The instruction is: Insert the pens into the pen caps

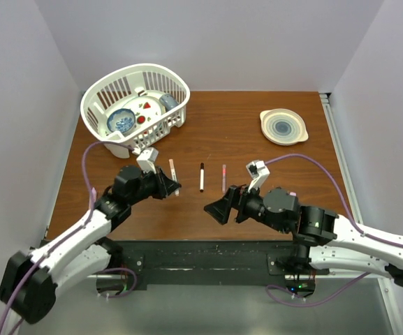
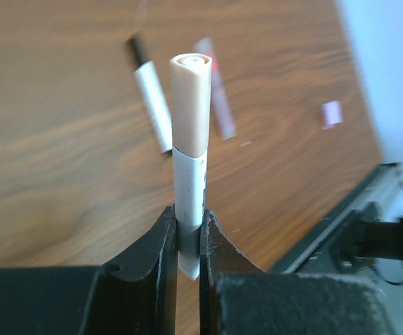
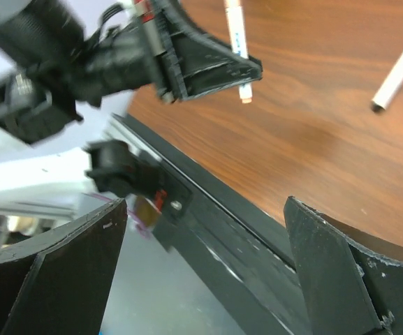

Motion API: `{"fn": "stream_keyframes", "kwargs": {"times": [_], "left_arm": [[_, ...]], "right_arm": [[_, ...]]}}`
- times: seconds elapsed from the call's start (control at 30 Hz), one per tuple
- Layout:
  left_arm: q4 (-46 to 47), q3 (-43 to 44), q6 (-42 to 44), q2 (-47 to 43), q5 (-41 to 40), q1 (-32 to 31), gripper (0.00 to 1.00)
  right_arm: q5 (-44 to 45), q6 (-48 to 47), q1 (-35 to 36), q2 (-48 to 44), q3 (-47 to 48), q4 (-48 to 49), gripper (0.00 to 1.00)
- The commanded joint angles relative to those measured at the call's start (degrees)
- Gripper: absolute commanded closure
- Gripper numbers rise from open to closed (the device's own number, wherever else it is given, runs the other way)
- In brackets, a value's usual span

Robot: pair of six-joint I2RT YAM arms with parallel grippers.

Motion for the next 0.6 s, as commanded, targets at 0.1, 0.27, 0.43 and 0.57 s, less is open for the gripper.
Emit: {"fn": "stream_keyframes", "kwargs": {"times": [0.1, 0.27, 0.43, 0.57], "left_arm": [[5.2, 3.6, -2.7, 17.3, -5.6, -0.1, 0.90], [6.2, 9.5, -1.1, 30.1, -3.7, -0.1, 0.82], [7.3, 12.7, -1.5, 36.3, -1.3, -0.3, 0.80], [4.8, 13.8, -2.5, 39.0, -1.8, -0.3, 0.73]], "right_arm": [[2.0, -0.5, 0.0, -1.5, -0.9, -3.4, 0.02], [0.0, -0.5, 0.0, -0.6, -1.3, -3.9, 0.01], [-0.8, -1.2, 0.1, -0.2, -1.2, -4.1, 0.01], [-1.1, -1.3, 0.1, 0.2, -0.8, -4.2, 0.01]]}}
